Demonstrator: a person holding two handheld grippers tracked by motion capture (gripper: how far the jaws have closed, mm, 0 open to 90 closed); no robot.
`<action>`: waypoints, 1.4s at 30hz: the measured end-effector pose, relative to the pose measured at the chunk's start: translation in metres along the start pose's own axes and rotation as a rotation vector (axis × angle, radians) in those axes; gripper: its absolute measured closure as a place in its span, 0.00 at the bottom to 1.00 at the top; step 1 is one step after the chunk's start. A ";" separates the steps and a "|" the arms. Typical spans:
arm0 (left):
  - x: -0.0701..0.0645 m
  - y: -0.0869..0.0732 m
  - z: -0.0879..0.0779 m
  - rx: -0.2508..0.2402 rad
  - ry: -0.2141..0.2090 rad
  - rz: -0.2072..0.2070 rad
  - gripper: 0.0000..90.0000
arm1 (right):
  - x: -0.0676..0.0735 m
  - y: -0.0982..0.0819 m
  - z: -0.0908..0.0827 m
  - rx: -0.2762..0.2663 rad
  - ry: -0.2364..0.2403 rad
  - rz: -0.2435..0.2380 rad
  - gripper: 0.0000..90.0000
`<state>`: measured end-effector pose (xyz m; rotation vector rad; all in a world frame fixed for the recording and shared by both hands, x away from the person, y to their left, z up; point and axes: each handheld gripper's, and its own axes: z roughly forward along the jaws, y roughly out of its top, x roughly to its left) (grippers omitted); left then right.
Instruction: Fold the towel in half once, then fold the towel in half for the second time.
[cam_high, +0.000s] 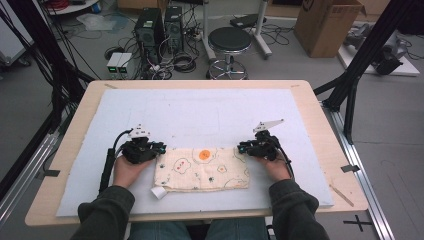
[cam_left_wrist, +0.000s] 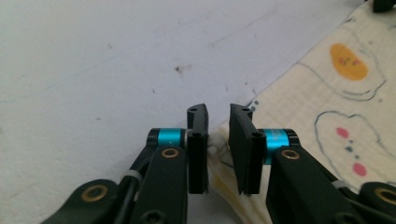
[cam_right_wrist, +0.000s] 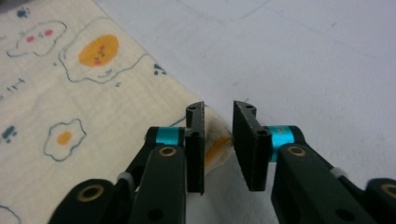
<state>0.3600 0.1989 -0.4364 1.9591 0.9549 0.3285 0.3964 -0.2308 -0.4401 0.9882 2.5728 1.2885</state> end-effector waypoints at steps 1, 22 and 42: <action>0.000 0.001 -0.002 -0.010 -0.010 0.002 0.79 | 0.000 0.000 -0.001 -0.018 0.010 0.006 0.78; -0.005 0.003 -0.028 -0.094 -0.092 0.001 0.56 | 0.016 0.003 -0.027 -0.128 0.036 0.002 0.42; -0.015 -0.004 -0.044 -0.061 -0.078 0.061 0.44 | 0.032 0.003 -0.029 -0.096 0.017 -0.052 0.38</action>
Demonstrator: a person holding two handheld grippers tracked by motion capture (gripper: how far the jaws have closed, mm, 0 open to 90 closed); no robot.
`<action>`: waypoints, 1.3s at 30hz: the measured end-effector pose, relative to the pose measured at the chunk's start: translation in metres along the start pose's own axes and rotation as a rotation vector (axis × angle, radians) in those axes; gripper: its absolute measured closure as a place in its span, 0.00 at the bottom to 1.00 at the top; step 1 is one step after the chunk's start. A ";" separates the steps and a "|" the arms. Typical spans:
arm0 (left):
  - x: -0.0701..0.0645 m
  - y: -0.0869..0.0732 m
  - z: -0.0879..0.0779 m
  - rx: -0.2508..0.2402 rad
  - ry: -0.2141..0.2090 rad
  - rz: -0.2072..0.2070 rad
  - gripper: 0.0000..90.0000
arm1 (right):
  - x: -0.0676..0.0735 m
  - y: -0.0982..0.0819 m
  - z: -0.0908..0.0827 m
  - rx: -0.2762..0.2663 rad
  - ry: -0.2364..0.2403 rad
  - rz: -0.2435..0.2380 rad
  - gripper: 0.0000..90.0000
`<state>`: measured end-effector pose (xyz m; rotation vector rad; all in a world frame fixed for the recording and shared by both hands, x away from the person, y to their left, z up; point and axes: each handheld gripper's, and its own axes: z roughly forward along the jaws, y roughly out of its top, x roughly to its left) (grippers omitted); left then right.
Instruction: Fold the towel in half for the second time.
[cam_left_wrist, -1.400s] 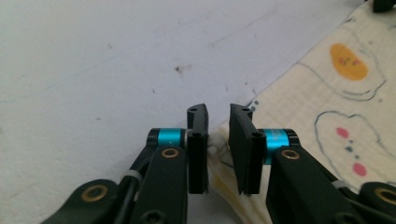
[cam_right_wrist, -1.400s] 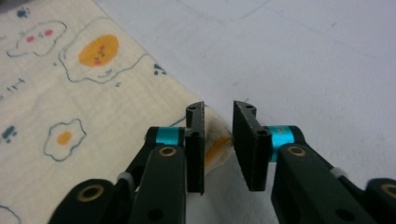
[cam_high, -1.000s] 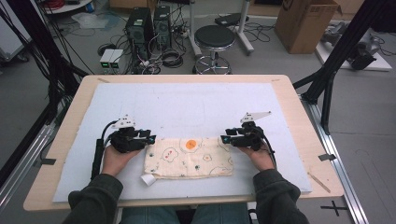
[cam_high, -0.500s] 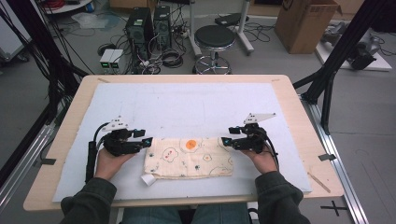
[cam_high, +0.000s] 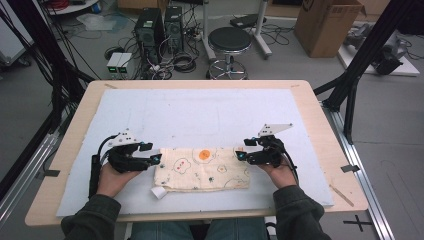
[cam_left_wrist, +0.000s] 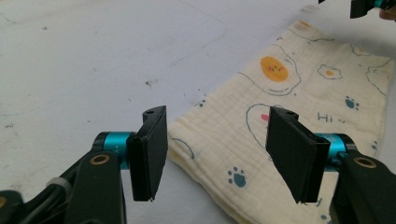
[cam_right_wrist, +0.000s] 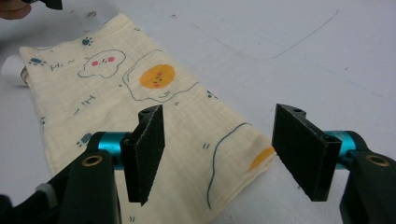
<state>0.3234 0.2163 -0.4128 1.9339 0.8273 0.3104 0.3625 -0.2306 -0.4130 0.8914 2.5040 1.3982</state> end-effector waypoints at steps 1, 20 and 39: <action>0.000 0.000 0.000 0.001 0.000 0.001 0.44 | 0.000 0.000 0.000 0.004 -0.002 0.001 0.38; 0.016 -0.004 0.017 -0.018 0.070 -0.087 0.53 | -0.012 -0.001 0.007 0.008 -0.028 0.029 0.46; 0.024 -0.005 0.042 0.054 0.103 -0.165 0.62 | -0.031 -0.007 0.024 0.076 -0.026 0.081 0.63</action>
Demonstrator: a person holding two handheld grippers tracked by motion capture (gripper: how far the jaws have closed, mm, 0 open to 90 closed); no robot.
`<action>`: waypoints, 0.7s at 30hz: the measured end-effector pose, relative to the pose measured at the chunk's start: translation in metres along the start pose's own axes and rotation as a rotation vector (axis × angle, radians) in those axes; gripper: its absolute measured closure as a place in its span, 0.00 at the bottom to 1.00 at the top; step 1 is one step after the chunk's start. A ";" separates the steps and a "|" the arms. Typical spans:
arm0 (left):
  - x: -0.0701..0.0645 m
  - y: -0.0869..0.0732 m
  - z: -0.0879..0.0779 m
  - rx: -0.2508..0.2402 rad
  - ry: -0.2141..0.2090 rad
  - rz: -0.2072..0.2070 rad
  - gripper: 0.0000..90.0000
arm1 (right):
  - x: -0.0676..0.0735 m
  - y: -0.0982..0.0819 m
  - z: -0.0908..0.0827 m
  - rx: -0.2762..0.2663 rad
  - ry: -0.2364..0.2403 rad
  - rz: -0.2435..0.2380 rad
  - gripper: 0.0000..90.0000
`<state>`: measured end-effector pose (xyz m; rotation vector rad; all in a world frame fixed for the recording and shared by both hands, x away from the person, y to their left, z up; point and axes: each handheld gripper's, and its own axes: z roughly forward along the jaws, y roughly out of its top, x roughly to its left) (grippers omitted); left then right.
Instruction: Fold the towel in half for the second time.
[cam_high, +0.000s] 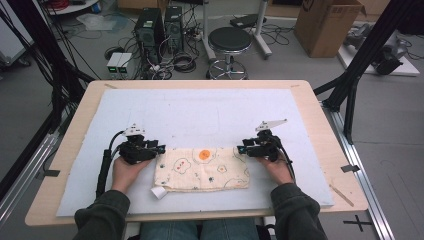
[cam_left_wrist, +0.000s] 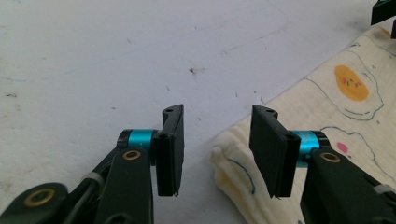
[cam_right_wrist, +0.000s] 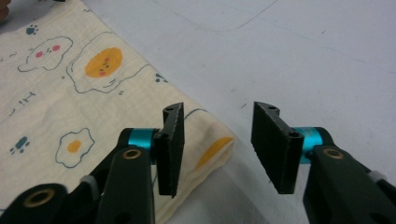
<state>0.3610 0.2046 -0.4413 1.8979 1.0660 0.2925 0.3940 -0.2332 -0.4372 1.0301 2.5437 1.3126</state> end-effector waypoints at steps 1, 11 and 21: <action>0.000 0.000 0.000 0.004 -0.001 0.002 0.64 | 0.000 0.000 0.001 0.007 0.002 0.000 0.65; -0.003 -0.003 0.007 0.056 -0.011 0.017 0.74 | 0.002 -0.001 0.007 0.056 0.013 -0.012 0.80; -0.004 0.000 0.004 0.059 -0.002 0.050 0.95 | -0.001 0.000 0.008 0.062 0.052 -0.004 0.94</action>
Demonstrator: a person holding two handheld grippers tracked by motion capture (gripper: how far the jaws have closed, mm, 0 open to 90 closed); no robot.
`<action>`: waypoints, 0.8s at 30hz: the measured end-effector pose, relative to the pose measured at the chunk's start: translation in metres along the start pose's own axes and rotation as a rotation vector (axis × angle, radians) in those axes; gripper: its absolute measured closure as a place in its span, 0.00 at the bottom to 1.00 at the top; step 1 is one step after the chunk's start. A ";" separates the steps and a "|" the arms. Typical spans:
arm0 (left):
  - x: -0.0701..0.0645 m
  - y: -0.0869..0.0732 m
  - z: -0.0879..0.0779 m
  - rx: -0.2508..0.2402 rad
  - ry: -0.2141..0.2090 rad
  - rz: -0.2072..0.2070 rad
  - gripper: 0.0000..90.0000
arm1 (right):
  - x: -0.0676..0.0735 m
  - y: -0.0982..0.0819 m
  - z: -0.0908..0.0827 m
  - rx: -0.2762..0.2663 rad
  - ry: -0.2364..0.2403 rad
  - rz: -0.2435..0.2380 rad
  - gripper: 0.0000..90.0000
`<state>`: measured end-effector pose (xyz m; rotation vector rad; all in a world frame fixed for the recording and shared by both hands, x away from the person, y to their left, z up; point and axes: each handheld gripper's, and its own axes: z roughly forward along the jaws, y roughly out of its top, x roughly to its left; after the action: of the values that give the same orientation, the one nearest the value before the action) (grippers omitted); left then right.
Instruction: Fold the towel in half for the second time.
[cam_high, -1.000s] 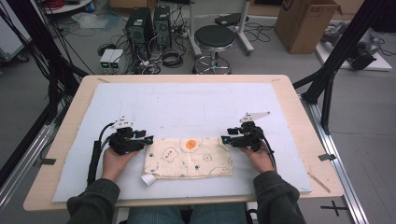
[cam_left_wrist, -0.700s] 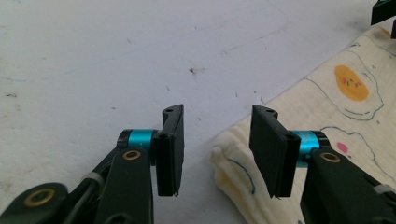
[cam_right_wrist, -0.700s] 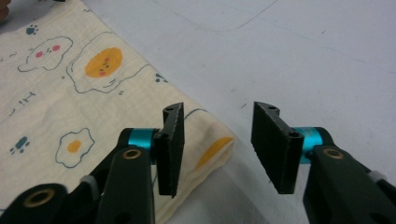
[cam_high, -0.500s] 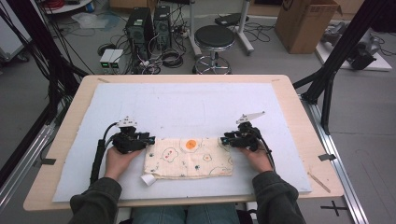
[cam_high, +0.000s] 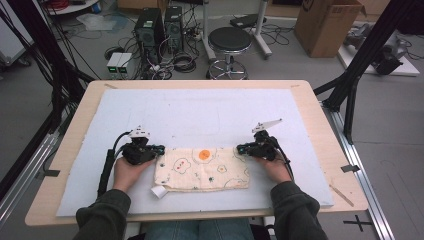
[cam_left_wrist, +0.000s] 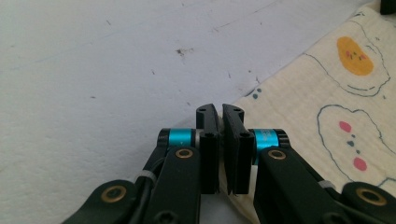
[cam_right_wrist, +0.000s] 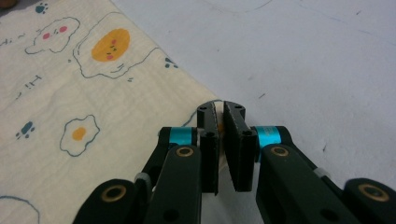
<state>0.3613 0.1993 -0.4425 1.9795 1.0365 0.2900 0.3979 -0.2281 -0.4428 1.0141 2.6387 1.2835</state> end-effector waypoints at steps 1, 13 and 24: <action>0.001 0.001 -0.002 -0.004 0.002 0.000 0.95 | -0.001 0.001 0.000 0.002 0.003 -0.006 0.95; 0.015 0.020 -0.009 -0.059 0.043 -0.018 0.95 | -0.008 0.037 -0.002 -0.025 -0.022 0.000 0.95; 0.025 0.038 -0.004 -0.129 0.053 -0.038 0.95 | -0.025 0.045 0.003 -0.059 -0.081 0.076 0.95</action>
<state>0.3963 0.2093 -0.4148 1.8436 1.0613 0.3810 0.4430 -0.2202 -0.4185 1.1419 2.5108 1.2963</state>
